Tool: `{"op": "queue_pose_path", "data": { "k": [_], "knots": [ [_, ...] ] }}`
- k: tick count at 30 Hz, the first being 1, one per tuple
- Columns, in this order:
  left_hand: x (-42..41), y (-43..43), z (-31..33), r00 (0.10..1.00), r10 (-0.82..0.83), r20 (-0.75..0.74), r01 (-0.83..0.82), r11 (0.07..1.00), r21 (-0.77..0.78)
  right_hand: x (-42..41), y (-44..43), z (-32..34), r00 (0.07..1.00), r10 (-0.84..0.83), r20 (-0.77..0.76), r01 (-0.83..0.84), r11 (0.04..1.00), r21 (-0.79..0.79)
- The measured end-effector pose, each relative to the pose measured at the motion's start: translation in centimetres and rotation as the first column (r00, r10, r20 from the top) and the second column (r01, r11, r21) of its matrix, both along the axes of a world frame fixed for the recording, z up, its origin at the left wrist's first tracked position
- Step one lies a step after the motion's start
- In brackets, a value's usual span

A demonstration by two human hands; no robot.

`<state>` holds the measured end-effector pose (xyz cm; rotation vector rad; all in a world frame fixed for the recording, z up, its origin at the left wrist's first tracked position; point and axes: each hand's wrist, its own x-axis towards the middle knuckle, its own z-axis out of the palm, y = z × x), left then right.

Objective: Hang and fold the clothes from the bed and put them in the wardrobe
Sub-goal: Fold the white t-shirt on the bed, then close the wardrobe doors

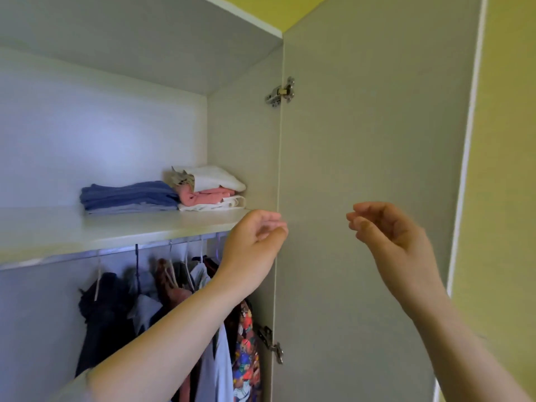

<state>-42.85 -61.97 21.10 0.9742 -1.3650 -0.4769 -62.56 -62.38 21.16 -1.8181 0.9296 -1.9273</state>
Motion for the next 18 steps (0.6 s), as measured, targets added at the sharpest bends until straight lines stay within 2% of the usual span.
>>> {"op": "queue_pose_path", "data": {
  "k": [4, 9, 15, 18],
  "knots": [
    [-5.4, -0.7, -0.5, 0.996, -0.085, 0.003, 0.085, 0.996, 0.020, -4.5, 1.0, -0.4, 0.995, -0.101, -0.022, 0.101, 0.995, -0.005],
    [-10.6, -0.4, -1.7, 0.981, -0.195, -0.015, 0.196, 0.978, 0.068, -9.9, 1.4, -3.0, 0.948, -0.306, 0.091, 0.304, 0.952, 0.036],
    [-13.5, 0.0, -2.4, 0.971, -0.240, 0.008, 0.238, 0.965, 0.114, -11.7, 0.5, -4.0, 0.863, -0.480, 0.161, 0.478, 0.877, 0.049],
    [-13.4, 0.2, -2.9, 0.971, -0.238, 0.019, 0.233, 0.963, 0.136, -12.3, 0.0, -4.4, 0.895, -0.432, 0.110, 0.406, 0.892, 0.200]
  ]
}}
